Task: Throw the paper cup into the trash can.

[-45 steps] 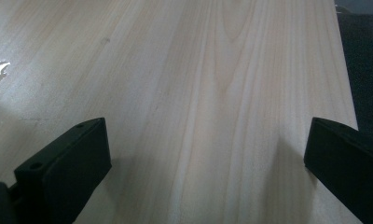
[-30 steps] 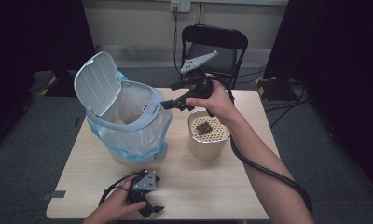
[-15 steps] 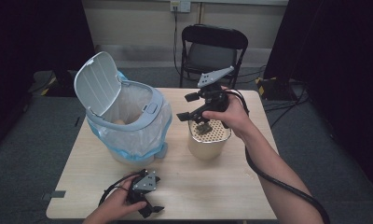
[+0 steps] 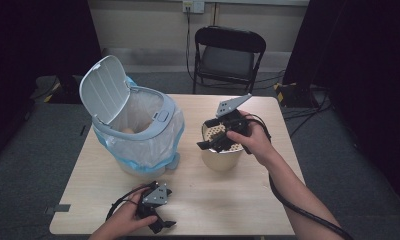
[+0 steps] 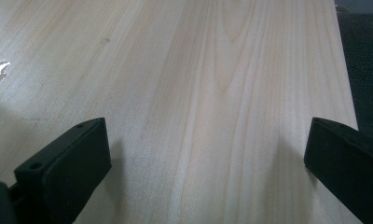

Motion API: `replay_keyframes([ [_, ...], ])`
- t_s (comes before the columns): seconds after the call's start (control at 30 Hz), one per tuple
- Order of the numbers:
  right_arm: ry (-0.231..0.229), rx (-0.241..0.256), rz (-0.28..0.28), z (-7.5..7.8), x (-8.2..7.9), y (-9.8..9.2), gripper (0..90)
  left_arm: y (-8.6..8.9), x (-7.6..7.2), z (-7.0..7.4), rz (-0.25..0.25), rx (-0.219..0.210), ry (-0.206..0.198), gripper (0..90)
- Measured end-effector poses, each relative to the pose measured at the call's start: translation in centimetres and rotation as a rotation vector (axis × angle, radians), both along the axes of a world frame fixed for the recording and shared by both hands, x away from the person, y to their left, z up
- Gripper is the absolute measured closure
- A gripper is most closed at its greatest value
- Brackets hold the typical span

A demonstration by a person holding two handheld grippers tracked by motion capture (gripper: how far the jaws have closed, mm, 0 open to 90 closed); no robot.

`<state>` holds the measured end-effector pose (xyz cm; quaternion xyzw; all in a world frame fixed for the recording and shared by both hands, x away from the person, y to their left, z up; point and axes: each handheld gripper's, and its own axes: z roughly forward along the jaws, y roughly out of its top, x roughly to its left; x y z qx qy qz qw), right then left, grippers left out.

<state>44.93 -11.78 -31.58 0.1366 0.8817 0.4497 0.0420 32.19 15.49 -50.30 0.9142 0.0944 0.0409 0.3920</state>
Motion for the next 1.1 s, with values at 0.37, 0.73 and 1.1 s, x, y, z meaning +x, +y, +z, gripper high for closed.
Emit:
replay_keyframes([
  [0.37,0.002,-0.017,-0.014,-2.2,-1.0,-0.9,14.6,0.0,0.0,0.0,0.000,-0.002,0.000,0.0],
  [0.73,0.012,-0.035,-0.038,-5.4,-2.8,-3.0,14.6,0.0,0.0,0.0,0.002,0.000,0.009,0.0],
  [1.1,-0.047,-0.006,-0.072,-7.5,-4.3,-4.4,14.0,0.0,-0.1,0.0,0.004,0.002,0.009,0.0],
])
